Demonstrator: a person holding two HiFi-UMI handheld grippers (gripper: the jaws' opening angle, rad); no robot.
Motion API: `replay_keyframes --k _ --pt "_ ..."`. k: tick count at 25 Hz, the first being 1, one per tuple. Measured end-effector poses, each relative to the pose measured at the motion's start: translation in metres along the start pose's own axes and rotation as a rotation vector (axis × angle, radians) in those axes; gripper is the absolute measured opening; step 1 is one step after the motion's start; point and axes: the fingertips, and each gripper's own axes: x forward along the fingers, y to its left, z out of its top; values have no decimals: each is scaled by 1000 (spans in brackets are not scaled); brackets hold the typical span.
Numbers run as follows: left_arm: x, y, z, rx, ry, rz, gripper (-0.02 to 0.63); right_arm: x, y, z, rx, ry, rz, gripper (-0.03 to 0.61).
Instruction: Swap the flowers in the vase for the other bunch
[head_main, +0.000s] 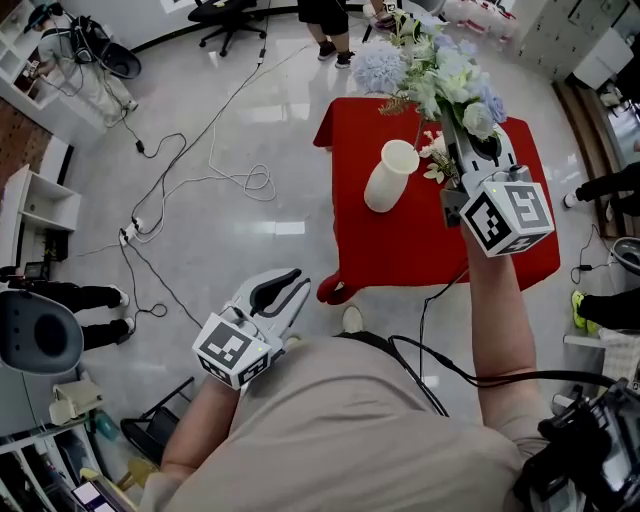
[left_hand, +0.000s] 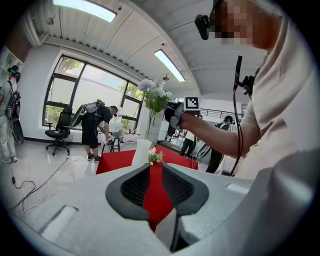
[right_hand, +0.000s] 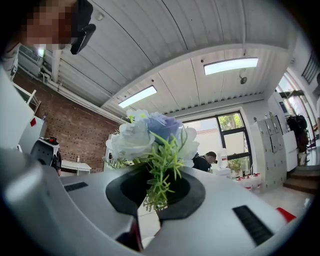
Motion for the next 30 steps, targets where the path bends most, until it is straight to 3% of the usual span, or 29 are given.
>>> replay_keyframes --k 9,14,30 --pt "-7 11 -5 12 -2 -46 58 -14 0 28 -25 -44 -53 57" --pt "8 0 1 12 4 -87 58 -44 -43 33 -26 -23 -157 57" --pt "59 -37 7 34 40 -218 58 -194 -208 -65 91 253 -588 55"
